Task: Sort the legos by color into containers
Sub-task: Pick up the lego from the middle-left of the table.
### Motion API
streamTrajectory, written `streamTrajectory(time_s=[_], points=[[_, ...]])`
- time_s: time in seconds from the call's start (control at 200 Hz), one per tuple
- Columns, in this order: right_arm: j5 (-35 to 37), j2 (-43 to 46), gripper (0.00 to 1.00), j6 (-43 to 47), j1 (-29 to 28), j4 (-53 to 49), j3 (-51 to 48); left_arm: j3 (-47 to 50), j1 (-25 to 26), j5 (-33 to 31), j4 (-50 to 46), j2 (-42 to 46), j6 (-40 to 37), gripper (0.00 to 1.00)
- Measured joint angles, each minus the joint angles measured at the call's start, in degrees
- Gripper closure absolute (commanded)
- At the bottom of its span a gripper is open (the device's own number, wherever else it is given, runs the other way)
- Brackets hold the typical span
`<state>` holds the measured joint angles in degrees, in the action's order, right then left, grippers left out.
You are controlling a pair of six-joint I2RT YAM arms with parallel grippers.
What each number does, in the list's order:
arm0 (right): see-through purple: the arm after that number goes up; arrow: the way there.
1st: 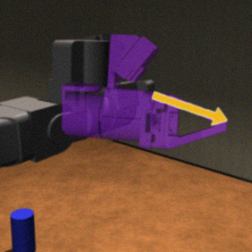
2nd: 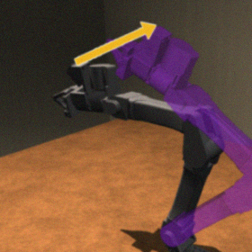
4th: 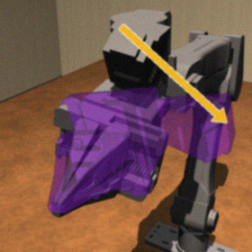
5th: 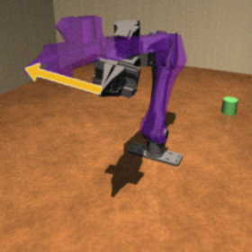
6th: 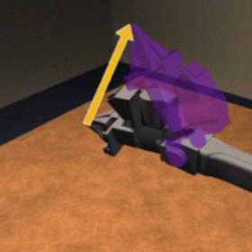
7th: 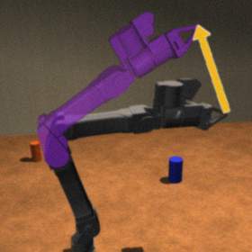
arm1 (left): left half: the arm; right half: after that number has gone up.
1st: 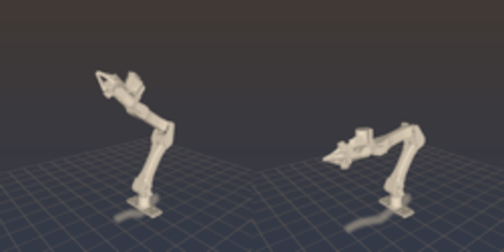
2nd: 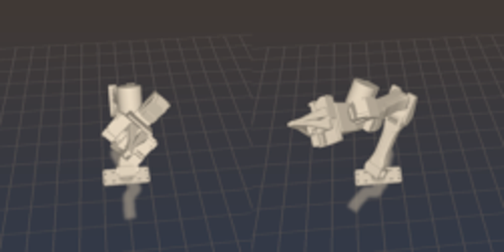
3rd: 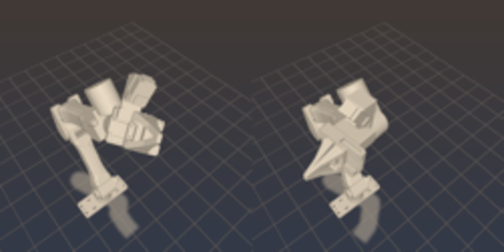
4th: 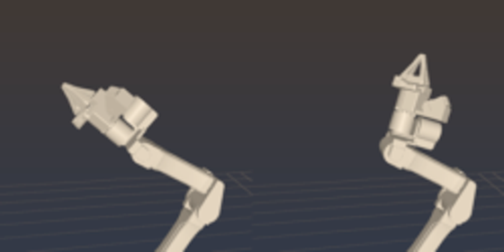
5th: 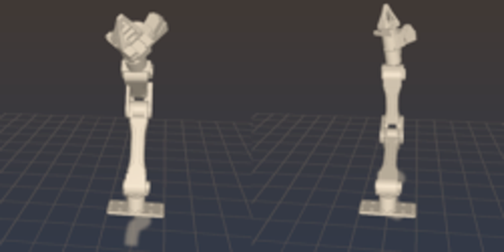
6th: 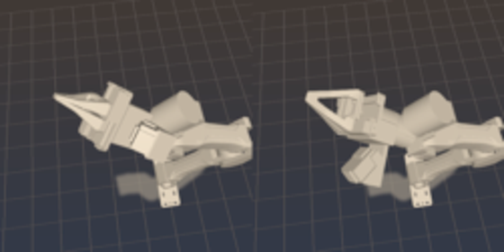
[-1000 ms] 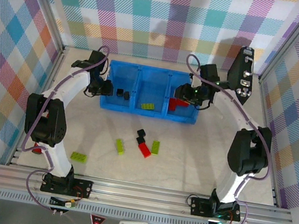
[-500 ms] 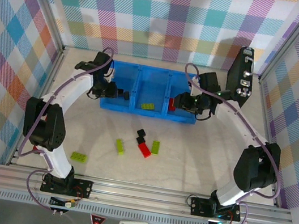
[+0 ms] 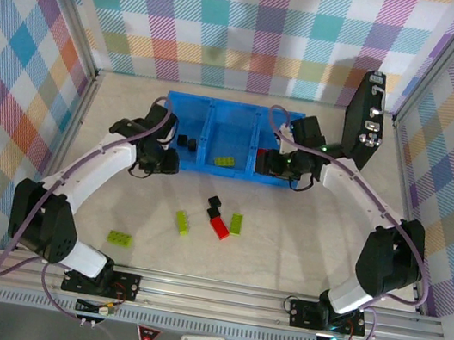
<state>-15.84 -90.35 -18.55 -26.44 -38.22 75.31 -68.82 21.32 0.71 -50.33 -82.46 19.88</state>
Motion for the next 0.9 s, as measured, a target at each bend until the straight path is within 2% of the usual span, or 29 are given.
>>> streamTrajectory(time_s=[0.525,0.74,0.9], points=[[3.21,2.62,0.51,-0.74,-6.01,3.10,-1.86,8.46,16.96,-10.58,-6.75,10.40,17.33,0.65],[4.17,2.69,0.51,-1.57,-9.66,4.37,-3.26,8.96,20.20,-13.97,-9.88,13.68,22.23,0.65],[4.72,2.69,0.50,-1.18,-11.19,4.02,-3.26,9.33,20.52,-14.99,-11.13,17.55,23.78,0.65]])
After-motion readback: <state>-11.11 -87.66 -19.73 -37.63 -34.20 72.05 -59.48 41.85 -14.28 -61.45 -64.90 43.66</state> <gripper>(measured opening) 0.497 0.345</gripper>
